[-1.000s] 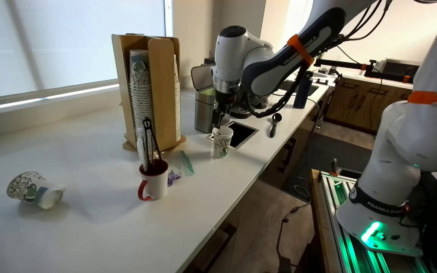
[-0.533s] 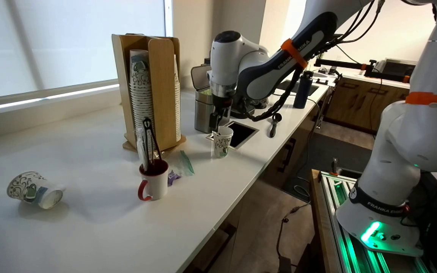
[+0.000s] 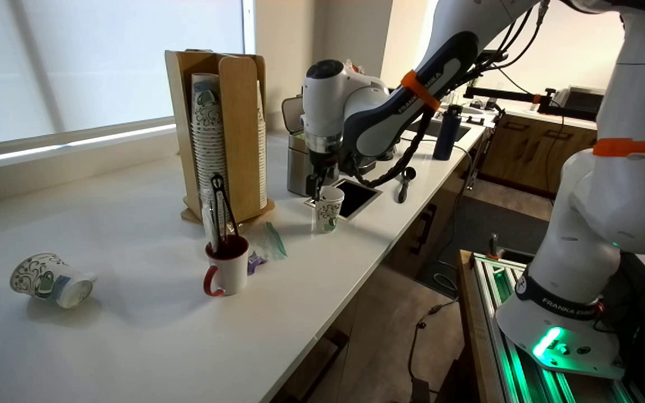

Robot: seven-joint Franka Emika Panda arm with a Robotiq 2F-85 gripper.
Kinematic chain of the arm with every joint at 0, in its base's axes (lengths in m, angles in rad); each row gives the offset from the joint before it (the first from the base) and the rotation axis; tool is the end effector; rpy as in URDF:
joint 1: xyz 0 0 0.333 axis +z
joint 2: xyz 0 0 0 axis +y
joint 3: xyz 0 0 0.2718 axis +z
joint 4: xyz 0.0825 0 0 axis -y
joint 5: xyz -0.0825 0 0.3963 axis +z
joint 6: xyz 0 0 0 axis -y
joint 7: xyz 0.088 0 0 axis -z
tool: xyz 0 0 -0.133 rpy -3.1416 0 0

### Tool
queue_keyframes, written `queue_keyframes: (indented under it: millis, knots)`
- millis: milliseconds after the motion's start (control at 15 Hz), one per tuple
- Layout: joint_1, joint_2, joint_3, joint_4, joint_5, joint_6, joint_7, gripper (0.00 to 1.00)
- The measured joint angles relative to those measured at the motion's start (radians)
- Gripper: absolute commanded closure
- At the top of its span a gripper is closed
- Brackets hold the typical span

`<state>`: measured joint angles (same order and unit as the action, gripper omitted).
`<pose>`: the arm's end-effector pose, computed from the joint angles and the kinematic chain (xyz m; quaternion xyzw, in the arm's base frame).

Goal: Remove the spoon from the cup and put it inside the mug

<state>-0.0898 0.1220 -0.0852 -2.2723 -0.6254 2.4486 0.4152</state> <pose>0.5322 -0.1051 0.2327 0.9763 -0.0547 0.0496 0.2034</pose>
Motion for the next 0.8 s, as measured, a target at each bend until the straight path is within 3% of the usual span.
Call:
queue_keyframes:
  millis: [800]
  knots:
    - [0.004, 0.010, -0.011, 0.010, -0.001, -0.001, 0.002, 0.00]
